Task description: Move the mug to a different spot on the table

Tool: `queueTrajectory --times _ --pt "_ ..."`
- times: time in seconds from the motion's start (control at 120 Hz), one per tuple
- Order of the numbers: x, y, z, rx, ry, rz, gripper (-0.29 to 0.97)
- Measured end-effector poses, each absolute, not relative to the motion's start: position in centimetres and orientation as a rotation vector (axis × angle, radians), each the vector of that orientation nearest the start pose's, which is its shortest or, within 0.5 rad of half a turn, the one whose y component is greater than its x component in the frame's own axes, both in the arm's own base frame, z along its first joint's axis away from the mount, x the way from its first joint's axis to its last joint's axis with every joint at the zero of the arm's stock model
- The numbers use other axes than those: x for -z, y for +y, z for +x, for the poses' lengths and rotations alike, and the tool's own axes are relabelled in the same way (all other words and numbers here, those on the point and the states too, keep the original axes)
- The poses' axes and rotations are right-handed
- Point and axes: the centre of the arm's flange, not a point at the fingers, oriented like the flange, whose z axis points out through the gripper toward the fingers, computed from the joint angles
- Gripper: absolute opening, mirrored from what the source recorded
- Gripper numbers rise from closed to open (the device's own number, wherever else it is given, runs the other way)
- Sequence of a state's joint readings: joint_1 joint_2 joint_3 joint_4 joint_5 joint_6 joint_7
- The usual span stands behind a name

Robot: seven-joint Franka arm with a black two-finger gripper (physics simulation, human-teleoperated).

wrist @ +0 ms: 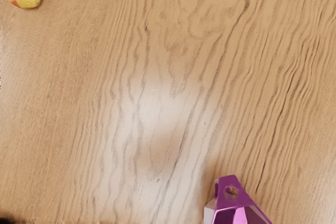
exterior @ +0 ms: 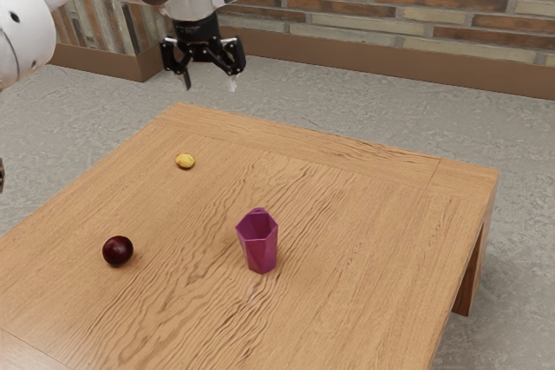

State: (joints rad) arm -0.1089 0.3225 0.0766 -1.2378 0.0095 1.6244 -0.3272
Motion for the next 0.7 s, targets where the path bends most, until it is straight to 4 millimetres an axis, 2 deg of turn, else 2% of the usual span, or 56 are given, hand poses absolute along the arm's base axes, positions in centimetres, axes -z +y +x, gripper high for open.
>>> queueTrajectory --times 0.2,0.35,0.558,0.617,0.7 --pt "-52.8 -2.9 67.5 -0.050 -0.757 -3.045 0.65" --pt "-48.0 -2.8 66.6 -0.154 -0.943 -3.012 0.66" --pt "-42.2 -3.3 65.6 -0.178 -1.146 -2.982 0.66" --pt "-41.0 -4.0 65.3 -0.166 -1.184 -2.984 0.66" --pt "-40.8 -5.4 65.5 -0.117 -1.217 -2.999 0.66"
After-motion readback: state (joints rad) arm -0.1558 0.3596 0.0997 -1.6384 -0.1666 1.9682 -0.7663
